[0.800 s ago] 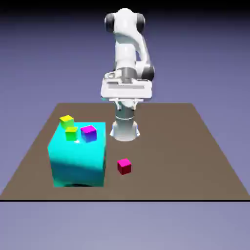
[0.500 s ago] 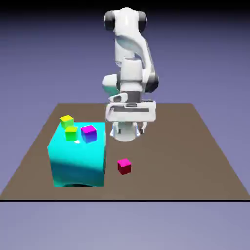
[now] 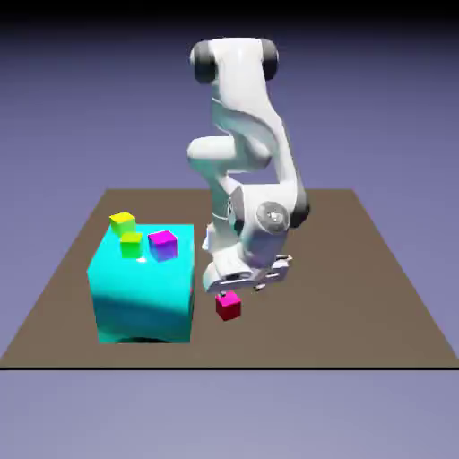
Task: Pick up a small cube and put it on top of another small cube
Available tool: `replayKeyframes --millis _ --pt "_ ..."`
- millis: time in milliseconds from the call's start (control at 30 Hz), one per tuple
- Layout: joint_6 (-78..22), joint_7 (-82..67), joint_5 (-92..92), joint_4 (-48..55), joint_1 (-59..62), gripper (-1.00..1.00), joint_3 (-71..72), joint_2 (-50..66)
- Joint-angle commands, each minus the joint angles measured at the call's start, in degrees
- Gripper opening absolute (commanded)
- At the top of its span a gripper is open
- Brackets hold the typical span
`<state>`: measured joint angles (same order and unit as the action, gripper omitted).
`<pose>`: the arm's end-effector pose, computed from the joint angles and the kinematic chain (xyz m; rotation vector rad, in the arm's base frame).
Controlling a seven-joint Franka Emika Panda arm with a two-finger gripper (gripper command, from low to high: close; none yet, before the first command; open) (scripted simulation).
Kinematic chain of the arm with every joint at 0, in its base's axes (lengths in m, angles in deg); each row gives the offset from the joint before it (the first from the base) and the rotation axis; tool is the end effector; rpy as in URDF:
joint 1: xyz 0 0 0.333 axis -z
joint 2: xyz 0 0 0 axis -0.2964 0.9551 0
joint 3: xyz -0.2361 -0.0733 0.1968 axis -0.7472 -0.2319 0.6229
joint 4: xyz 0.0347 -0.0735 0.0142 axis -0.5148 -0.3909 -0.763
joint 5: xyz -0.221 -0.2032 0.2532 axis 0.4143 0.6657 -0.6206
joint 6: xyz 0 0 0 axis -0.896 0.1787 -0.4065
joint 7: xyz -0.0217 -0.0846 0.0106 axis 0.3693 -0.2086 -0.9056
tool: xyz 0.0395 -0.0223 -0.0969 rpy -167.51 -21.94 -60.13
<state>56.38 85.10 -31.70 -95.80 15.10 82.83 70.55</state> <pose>0.4705 0.0494 0.1926 2.6162 -0.5286 -0.6835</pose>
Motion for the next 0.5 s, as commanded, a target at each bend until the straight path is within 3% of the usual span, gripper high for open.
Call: replayKeyframes --millis 0,200,367,400,467 --pt "-2.5 -0.1 0.55 1.33 -0.06 0.0 0.22 2.06" --pt "-15.37 -0.62 3.36 8.19 -0.35 0.0 1.37 12.66" --pt "-6.56 0.92 5.41 2.02 0.65 0.0 0.15 15.37" --pt "-6.56 0.92 5.41 2.02 0.65 -1.0 0.15 15.37" --pt "-9.05 0.49 4.83 3.76 0.36 -1.0 0.49 14.61"
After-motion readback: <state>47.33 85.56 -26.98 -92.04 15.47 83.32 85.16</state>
